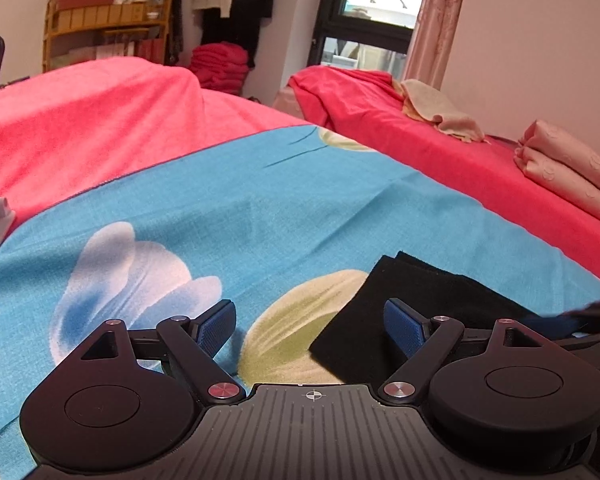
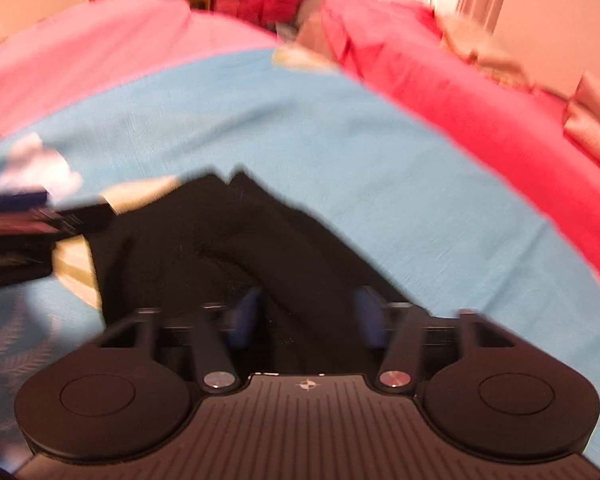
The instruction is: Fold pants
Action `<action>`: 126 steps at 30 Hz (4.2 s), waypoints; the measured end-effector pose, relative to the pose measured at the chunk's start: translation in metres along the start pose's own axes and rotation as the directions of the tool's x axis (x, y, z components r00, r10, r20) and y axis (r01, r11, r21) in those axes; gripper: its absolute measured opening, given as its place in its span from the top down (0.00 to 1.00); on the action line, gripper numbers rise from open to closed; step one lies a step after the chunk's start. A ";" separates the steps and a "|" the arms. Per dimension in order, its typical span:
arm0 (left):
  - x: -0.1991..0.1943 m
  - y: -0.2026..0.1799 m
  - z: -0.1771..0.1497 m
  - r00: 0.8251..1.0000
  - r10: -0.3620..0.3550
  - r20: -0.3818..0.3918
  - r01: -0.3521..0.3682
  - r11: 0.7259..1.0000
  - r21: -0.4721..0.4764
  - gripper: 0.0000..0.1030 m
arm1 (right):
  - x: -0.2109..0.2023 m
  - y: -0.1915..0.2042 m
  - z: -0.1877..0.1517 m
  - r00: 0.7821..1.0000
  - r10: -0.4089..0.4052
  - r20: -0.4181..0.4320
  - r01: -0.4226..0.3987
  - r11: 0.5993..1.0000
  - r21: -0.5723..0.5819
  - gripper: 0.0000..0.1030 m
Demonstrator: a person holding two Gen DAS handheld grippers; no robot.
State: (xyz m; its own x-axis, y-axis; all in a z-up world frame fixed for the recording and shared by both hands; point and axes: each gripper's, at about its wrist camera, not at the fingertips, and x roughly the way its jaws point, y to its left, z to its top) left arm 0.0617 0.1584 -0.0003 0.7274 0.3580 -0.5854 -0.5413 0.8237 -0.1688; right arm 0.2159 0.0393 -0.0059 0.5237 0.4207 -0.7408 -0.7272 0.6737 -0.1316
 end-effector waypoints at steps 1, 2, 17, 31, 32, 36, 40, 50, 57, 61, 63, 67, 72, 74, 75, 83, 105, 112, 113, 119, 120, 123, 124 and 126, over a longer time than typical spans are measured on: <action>0.001 0.001 0.000 1.000 -0.002 -0.005 0.002 1.000 -0.003 0.00 | 0.000 0.004 0.000 1.000 0.008 0.020 -0.008 1.000 -0.003 0.82; 0.002 0.001 0.000 1.000 -0.005 -0.011 0.005 1.000 -0.006 0.00 | -0.007 0.005 0.004 0.999 -0.014 0.048 0.015 1.000 -0.018 0.93; -0.001 -0.011 0.006 0.999 0.000 -0.046 0.003 0.998 0.066 0.00 | -0.076 -0.023 -0.007 0.988 -0.060 0.139 0.033 0.981 0.191 0.33; 0.057 -0.122 -0.004 0.951 -0.122 -0.284 0.206 0.935 0.288 0.00 | -0.175 -0.171 -0.174 0.921 -0.388 0.010 0.311 0.754 0.579 0.54; 0.056 -0.121 -0.011 0.962 -0.133 -0.239 0.202 0.935 0.291 0.00 | -0.184 -0.169 -0.174 0.935 -0.345 0.082 0.240 0.786 0.569 0.35; 0.051 -0.123 -0.025 0.981 -0.127 -0.145 0.169 0.929 0.329 0.00 | -0.171 -0.142 -0.147 0.955 -0.265 0.137 0.205 0.917 0.343 0.25; 0.052 -0.115 -0.025 0.976 -0.160 -0.146 0.197 0.937 0.289 0.00 | -0.120 -0.134 -0.132 0.976 -0.213 0.053 0.195 0.952 0.234 0.32; 0.050 -0.119 -0.024 0.981 -0.145 -0.132 0.180 0.933 0.312 0.00 | -0.133 -0.121 -0.118 0.945 -0.307 0.114 0.272 0.929 0.249 0.91; 0.049 -0.121 -0.025 0.982 -0.135 -0.129 0.170 0.929 0.328 0.00 | -0.138 -0.139 -0.137 0.955 -0.285 0.083 0.235 0.897 0.374 0.42; 0.049 -0.123 -0.025 0.984 -0.129 -0.127 0.165 0.928 0.335 0.00 | -0.184 -0.169 -0.183 0.965 -0.231 0.127 0.133 0.842 0.522 0.30; 0.049 -0.123 -0.026 0.984 -0.129 -0.126 0.165 0.928 0.335 0.00 | -0.194 -0.195 -0.221 0.967 -0.232 0.109 0.124 0.794 0.596 0.31; 0.049 -0.124 -0.026 0.985 -0.123 -0.122 0.158 0.927 0.340 0.00 | -0.229 -0.264 -0.297 0.931 -0.359 0.058 0.179 0.593 0.785 0.91; 0.048 -0.126 -0.028 0.986 -0.116 -0.115 0.149 0.927 0.343 0.00 | -0.301 -0.307 -0.355 0.764 -0.642 -0.066 0.265 0.219 0.939 0.37; 0.048 -0.126 -0.028 0.987 -0.115 -0.113 0.147 0.928 0.344 0.00 | -0.301 -0.326 -0.370 0.756 -0.637 -0.150 0.294 0.126 0.947 0.37; 0.048 -0.126 -0.028 0.987 -0.115 -0.112 0.147 0.928 0.343 0.00 | -0.297 -0.336 -0.376 0.753 -0.633 -0.182 0.312 0.100 0.945 0.37; 0.048 -0.126 -0.029 0.987 -0.115 -0.110 0.146 0.928 0.342 0.00 | -0.312 -0.353 -0.382 0.654 -0.745 -0.132 0.350 0.144 0.926 0.96; 0.047 -0.164 -0.040 0.931 -0.293 -0.216 0.358 0.844 0.399 0.00 | -0.187 -0.084 -0.184 0.928 0.306 0.214 -0.360 0.884 0.298 0.23; 0.049 -0.158 -0.036 0.922 -0.321 -0.215 0.381 0.849 0.366 0.00 | -0.131 -0.091 -0.160 0.943 0.232 0.240 -0.302 0.901 0.313 0.26; 0.049 -0.159 -0.037 0.924 -0.317 -0.214 0.377 0.849 0.371 0.00 | -0.126 -0.099 -0.162 0.922 0.269 0.277 -0.360 0.859 0.364 0.26; 0.050 -0.159 -0.038 0.925 -0.317 -0.210 0.375 0.849 0.372 0.00 | -0.131 -0.094 -0.172 0.822 0.495 0.281 -0.561 0.788 0.253 0.22; 0.049 -0.160 -0.039 0.926 -0.314 -0.208 0.372 0.849 0.375 0.00 | -0.127 -0.106 -0.172 0.840 0.451 0.301 -0.536 0.778 0.329 0.22; 0.049 -0.160 -0.039 0.928 -0.311 -0.207 0.369 0.849 0.379 0.00 | -0.118 -0.120 -0.177 0.887 0.357 0.293 -0.458 0.759 0.462 0.26; 0.049 -0.159 -0.039 0.927 -0.313 -0.207 0.371 0.849 0.376 0.00 | -0.121 -0.107 -0.177 0.875 0.404 0.267 -0.482 0.783 0.393 0.23; 0.048 -0.158 -0.039 0.927 -0.315 -0.205 0.372 0.850 0.373 0.00 | -0.139 -0.076 -0.174 0.885 0.424 0.191 -0.458 0.866 0.201 0.19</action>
State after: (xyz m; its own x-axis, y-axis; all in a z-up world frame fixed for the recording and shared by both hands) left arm 0.1663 0.0285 -0.0326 0.7581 -0.0179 -0.6519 -0.0324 0.9974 -0.0650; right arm 0.1209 -0.1760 -0.0073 0.2400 0.7739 -0.5860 -0.7802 0.5130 0.3580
